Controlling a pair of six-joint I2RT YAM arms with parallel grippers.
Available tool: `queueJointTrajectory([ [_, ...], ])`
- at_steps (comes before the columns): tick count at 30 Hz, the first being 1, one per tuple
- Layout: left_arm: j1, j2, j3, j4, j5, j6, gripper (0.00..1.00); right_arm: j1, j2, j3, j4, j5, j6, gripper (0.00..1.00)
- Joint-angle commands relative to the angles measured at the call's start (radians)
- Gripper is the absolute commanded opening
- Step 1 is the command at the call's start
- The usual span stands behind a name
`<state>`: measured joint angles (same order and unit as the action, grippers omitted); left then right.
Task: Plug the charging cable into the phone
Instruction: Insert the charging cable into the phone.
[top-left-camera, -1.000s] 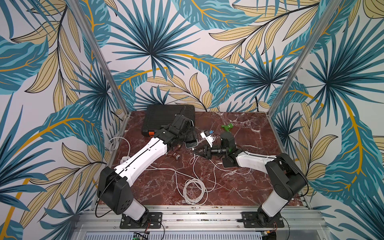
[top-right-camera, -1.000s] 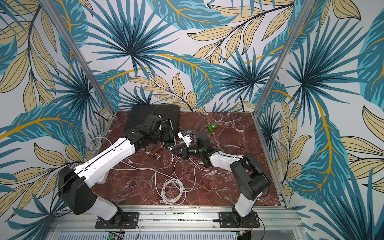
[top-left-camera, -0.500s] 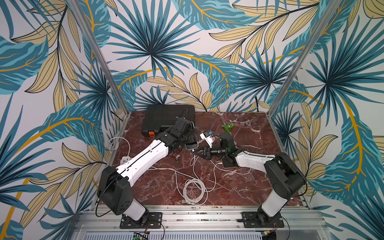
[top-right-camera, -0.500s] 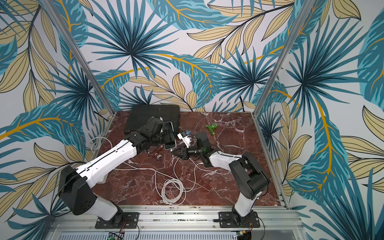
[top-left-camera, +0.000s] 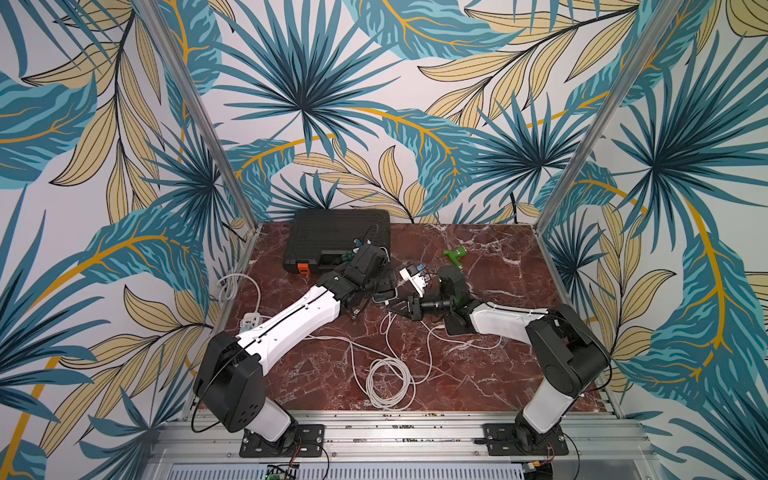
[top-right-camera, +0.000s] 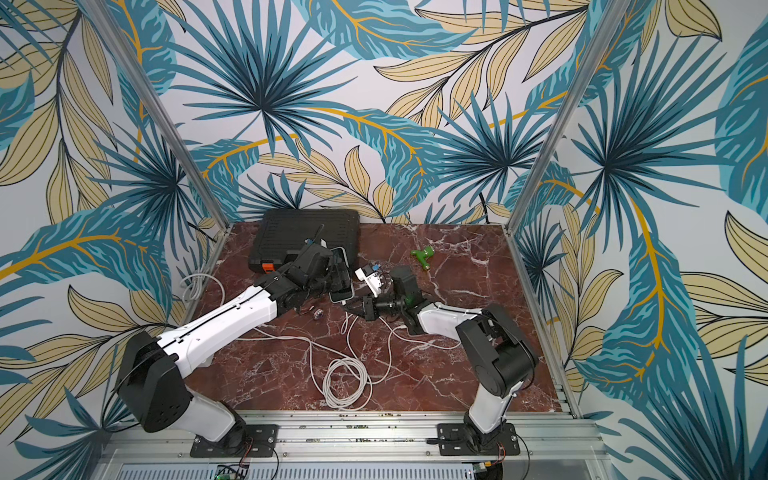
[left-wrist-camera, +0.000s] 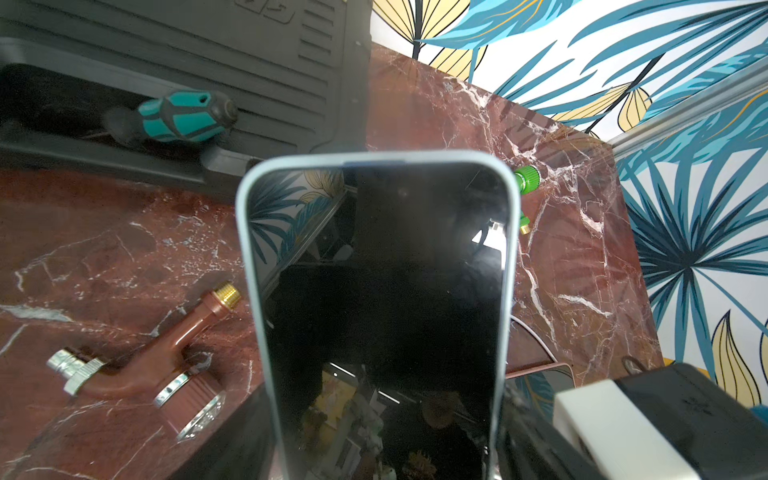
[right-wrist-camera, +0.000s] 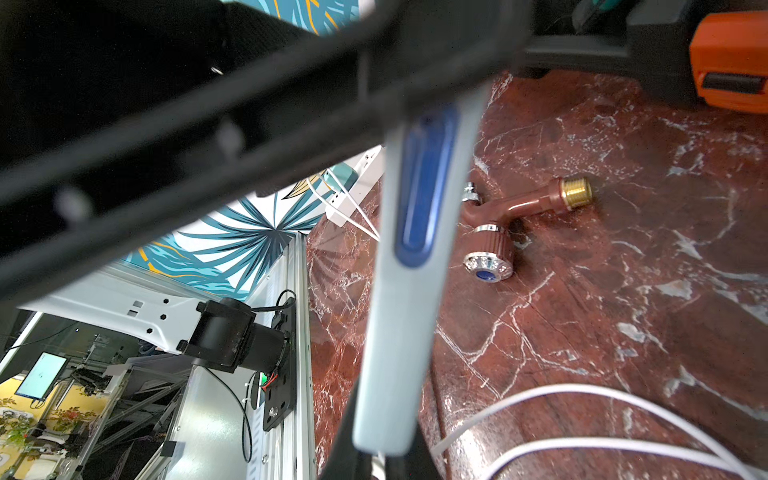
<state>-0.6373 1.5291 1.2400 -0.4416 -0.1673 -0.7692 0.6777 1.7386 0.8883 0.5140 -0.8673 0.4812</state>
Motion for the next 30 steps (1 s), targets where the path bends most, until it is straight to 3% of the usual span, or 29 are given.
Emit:
queueJointTrajectory([
  [1, -0.053, -0.015, -0.043, -0.061, 0.101, -0.036, 0.00, -0.020, -0.006, 0.026, 0.193, 0.086, 0.015, 0.00],
  [12, -0.057, -0.004, -0.051, -0.066, 0.093, -0.051, 0.00, -0.026, 0.013, 0.050, 0.182, 0.054, -0.014, 0.00],
  [14, -0.057, 0.001, -0.048, -0.067, 0.087, -0.054, 0.00, -0.026, 0.010, 0.053, 0.159, 0.045, -0.034, 0.04],
  [19, -0.040, 0.013, -0.010, -0.113, 0.013, -0.062, 0.00, -0.029, -0.008, 0.050, 0.081, 0.036, -0.101, 0.32],
  [24, 0.064, 0.023, 0.026, -0.163, 0.019, -0.096, 0.00, -0.037, -0.071, -0.008, -0.041, 0.008, -0.222, 0.57],
  [26, 0.099, 0.011, 0.019, -0.162, -0.001, -0.116, 0.00, -0.041, -0.111, -0.053, -0.076, 0.015, -0.258, 0.61],
  [30, 0.126, -0.020, 0.001, -0.237, -0.154, -0.247, 0.00, -0.057, -0.184, -0.178, -0.008, 0.071, -0.225, 0.62],
])
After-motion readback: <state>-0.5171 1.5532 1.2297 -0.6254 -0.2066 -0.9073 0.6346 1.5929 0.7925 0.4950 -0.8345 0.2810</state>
